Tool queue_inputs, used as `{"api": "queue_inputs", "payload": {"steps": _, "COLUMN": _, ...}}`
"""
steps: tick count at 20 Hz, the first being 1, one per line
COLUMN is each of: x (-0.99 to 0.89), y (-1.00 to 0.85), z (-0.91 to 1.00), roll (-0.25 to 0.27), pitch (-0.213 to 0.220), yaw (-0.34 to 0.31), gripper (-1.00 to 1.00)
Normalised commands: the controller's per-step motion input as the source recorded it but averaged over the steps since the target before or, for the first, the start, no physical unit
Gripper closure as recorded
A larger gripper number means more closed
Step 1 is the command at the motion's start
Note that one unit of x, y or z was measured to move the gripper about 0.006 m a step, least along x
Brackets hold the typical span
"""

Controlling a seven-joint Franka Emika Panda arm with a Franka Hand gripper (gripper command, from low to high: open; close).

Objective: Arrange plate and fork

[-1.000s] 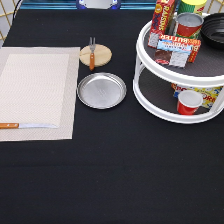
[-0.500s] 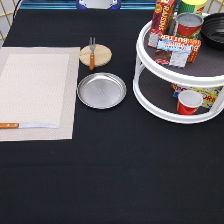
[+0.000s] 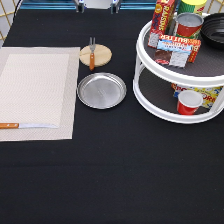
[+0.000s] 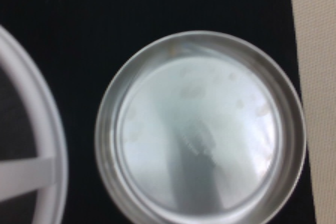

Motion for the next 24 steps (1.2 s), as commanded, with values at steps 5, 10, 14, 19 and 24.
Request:
{"api": "queue_inputs", "payload": {"steps": 5, "x": 0.75, "y": -0.13, "z": -0.22, "roll": 0.000, "pitch": 0.029, "yaw": 0.007, "gripper": -1.00}}
{"api": "queue_inputs", "payload": {"steps": 10, "x": 0.71, "y": -0.06, "z": -0.30, "roll": 0.000, "pitch": 0.018, "yaw": 0.026, "gripper": -1.00}}
{"api": "queue_inputs", "payload": {"steps": 14, "x": 0.59, "y": 0.00, "z": -0.35, "roll": 0.003, "pitch": 0.002, "yaw": 0.053, "gripper": -1.00}}
{"api": "queue_inputs", "payload": {"steps": 19, "x": 0.41, "y": -0.06, "z": -0.45, "roll": 0.053, "pitch": 0.000, "yaw": 0.060, "gripper": -1.00}}
{"api": "queue_inputs", "payload": {"steps": 24, "x": 0.23, "y": -0.07, "z": -0.49, "roll": 0.095, "pitch": 0.000, "yaw": 0.067, "gripper": -1.00}}
